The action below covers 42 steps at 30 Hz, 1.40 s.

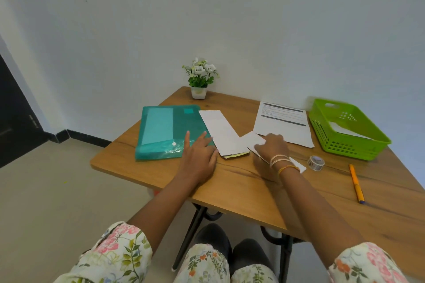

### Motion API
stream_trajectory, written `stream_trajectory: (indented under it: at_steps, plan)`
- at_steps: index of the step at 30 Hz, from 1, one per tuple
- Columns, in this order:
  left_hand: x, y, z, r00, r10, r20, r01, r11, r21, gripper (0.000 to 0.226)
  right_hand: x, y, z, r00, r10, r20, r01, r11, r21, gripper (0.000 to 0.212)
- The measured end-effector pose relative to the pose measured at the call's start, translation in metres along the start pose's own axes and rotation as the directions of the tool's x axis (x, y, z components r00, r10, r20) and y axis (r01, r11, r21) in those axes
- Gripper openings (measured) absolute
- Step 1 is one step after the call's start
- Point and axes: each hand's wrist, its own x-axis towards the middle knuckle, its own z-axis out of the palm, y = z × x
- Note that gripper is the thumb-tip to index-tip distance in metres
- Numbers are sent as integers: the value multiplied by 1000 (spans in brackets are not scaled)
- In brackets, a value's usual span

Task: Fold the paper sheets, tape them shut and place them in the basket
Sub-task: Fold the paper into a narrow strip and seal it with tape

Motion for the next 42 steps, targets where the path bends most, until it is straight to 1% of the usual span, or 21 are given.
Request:
stream_trajectory:
  at_steps: [2,5,7,8,10,11,12,15,18,20,22,25,29,30,32,34,36,38,42]
  plan:
    - [10,9,1,999,6,-45,-9,998,-67,27,6,15,-9,995,94,37,-91,994,-63,70]
    - [29,20,4,999,-37,35,44,970,-241,24,8,26,-12,981,137,138,-112,978,-175,89]
    - [38,24,7,987,-60,151,107,941,-323,25,8,29,-11,976,153,154,-119,971,-208,94]
    - [42,26,9,967,-70,246,152,929,-336,30,8,30,-11,976,161,149,-129,971,-203,94]
    - [47,26,13,896,-90,435,246,916,-317,44,8,29,-13,973,170,156,-142,974,-176,94]
    - [49,25,16,868,-101,485,275,912,-303,47,9,29,-15,970,171,173,-142,975,-168,93]
    - [50,23,19,859,-113,500,295,907,-302,48,9,29,-16,966,171,193,-141,977,-163,92]
    - [49,20,25,875,-145,463,325,883,-338,46,9,30,-20,948,202,247,-176,977,-123,91]
    - [42,19,28,907,-199,371,347,853,-390,41,7,31,-19,943,205,263,-207,978,-23,87]
    - [38,20,29,926,-230,300,340,852,-397,39,4,32,-17,956,191,222,-198,980,12,78]
    - [34,22,31,939,-235,250,320,862,-392,37,0,34,-14,977,163,137,-170,985,38,66]
    - [31,26,30,959,-210,191,269,885,-381,29,-5,38,-15,989,138,48,-144,971,190,51]
    - [29,31,28,984,-140,109,168,935,-313,18,-15,35,-27,995,93,-25,-83,956,281,46]
    - [29,33,27,987,-128,99,151,944,-292,19,-17,33,-32,996,86,-5,-81,948,307,49]
    - [28,34,27,989,-117,89,136,957,-255,21,-23,28,-41,992,67,112,-100,938,331,59]
    - [27,34,27,990,-111,82,127,964,-235,23,-31,24,-49,969,25,244,-93,959,268,72]
    - [27,35,26,992,-104,69,117,966,-230,23,-38,19,-53,945,-26,326,-30,985,168,79]
    - [26,35,24,993,-101,56,111,968,-223,22,-45,16,-54,931,-55,361,15,994,112,82]
    - [25,37,22,993,-113,44,120,970,-211,22,-53,12,-57,907,-67,416,38,996,78,79]
